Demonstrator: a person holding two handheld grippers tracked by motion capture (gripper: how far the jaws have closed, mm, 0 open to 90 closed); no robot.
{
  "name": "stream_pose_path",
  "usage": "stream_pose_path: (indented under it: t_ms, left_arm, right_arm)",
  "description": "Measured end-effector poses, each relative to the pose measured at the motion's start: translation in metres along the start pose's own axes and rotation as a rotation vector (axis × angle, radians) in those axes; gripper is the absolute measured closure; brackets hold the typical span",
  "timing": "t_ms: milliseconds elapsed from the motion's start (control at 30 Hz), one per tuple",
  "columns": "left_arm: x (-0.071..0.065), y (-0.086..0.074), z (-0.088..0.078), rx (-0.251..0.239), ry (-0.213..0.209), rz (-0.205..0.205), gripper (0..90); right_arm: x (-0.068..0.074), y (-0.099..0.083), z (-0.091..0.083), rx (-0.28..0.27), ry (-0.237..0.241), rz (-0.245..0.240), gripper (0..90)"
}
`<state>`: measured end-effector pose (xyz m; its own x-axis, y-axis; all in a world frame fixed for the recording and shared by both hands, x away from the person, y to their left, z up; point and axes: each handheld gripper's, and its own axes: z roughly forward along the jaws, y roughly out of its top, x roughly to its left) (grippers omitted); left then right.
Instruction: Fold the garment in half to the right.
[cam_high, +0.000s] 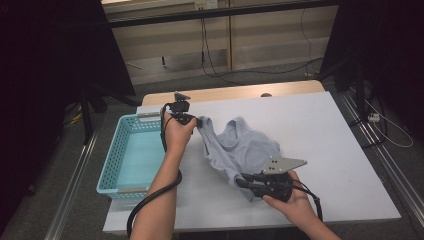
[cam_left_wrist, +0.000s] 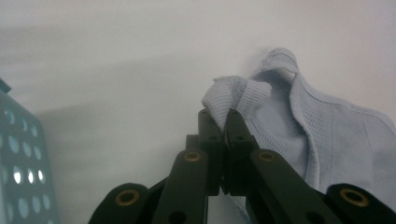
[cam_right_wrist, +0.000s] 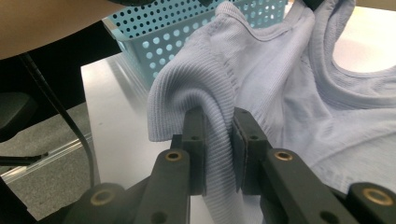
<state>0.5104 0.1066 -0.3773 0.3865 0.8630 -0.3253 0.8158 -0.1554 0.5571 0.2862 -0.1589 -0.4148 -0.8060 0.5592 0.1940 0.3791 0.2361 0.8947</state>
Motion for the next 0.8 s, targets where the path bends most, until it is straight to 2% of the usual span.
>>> stream_pose_path:
  t_ms: [367,600,800]
  left_arm:
    - [-0.005,0.002,0.002,-0.016,-0.013,-0.013,88.7]
    - [-0.004,0.0,-0.004,-0.012,-0.012,-0.012,88.7]
    - [-0.001,-0.002,-0.009,-0.018,-0.016,-0.027,88.6]
  right_arm:
    - [-0.005,-0.006,-0.01,0.006,-0.033,0.025,78.3]
    - [-0.005,-0.008,-0.011,0.013,-0.042,0.025,78.4]
    - [-0.007,-0.008,-0.012,0.019,-0.045,0.03,78.4]
